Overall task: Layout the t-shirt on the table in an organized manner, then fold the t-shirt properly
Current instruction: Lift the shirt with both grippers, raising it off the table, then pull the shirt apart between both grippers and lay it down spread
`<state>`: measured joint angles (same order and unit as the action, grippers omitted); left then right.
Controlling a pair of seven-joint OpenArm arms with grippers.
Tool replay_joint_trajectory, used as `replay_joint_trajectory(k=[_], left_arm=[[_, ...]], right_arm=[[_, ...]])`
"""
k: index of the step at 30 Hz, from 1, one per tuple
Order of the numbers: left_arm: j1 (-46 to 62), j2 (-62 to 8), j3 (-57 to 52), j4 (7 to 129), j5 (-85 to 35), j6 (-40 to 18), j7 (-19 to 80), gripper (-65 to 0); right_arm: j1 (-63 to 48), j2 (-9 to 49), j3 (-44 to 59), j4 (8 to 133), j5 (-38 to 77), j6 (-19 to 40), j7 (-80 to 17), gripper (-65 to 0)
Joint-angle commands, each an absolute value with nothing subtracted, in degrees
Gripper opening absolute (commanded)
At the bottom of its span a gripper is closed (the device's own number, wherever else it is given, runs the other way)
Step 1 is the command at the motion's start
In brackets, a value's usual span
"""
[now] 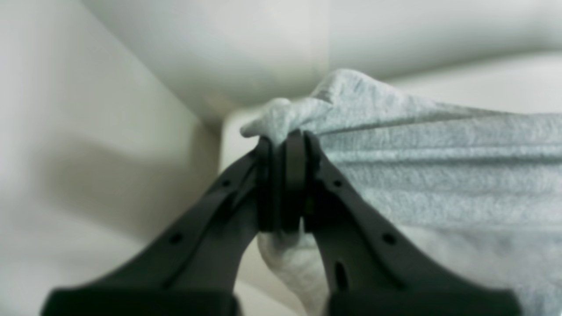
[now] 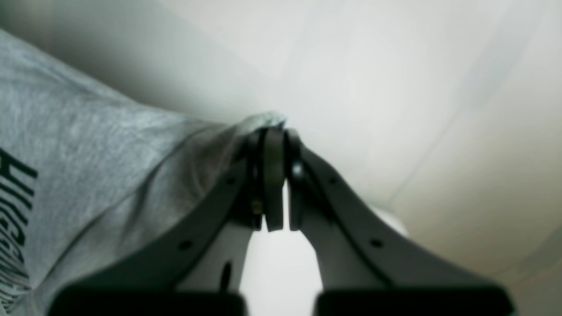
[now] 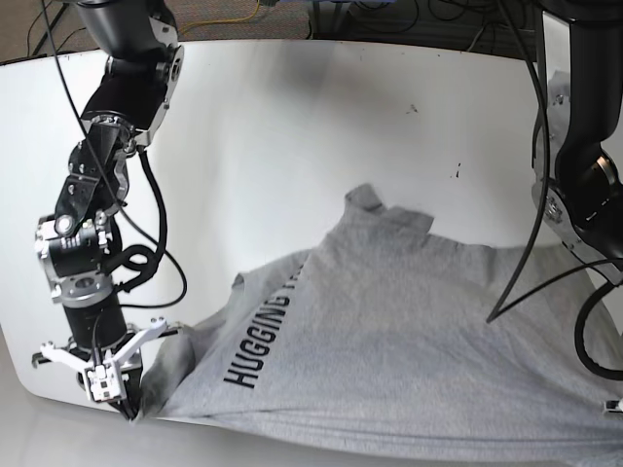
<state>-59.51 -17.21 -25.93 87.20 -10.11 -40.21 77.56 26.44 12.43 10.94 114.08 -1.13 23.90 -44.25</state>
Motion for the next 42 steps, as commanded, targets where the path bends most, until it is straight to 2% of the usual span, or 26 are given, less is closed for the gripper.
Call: replay_joint_trajectory(k=[1, 15, 22, 30, 42], left_arm=[[-64.4, -18.2, -26.0, 87.9, -8.9, -40.0, 77.1, -65.0], [-78.0, -18.0, -25.8, 85.2, -8.7, -40.0, 77.1, -65.0], [-80.0, -18.0, -25.8, 82.4, -9.0, -40.0, 77.0, -65.0], [-76.5, -17.9, -25.8, 82.7, -9.1, -40.0, 77.0, -65.0], [-61.5, -17.5, -26.1, 91.3, -12.4, -40.0, 77.1, -65.0]], right_arm=[[31.6, 14.7, 10.2, 115.1, -2.2, 23.0, -44.4, -65.0], [53.1, 21.5, 1.1, 110.6, -1.7, 23.0, -47.0, -65.0], [57.9, 23.4, -1.3, 108.2, -1.7, 23.0, -47.0, -64.8], [55.1, 25.0, -2.0, 110.6, -1.6, 23.0, -47.3, -64.8], [35.5, 25.4, 3.5, 116.9, -1.7, 23.1, -47.2, -64.8]])
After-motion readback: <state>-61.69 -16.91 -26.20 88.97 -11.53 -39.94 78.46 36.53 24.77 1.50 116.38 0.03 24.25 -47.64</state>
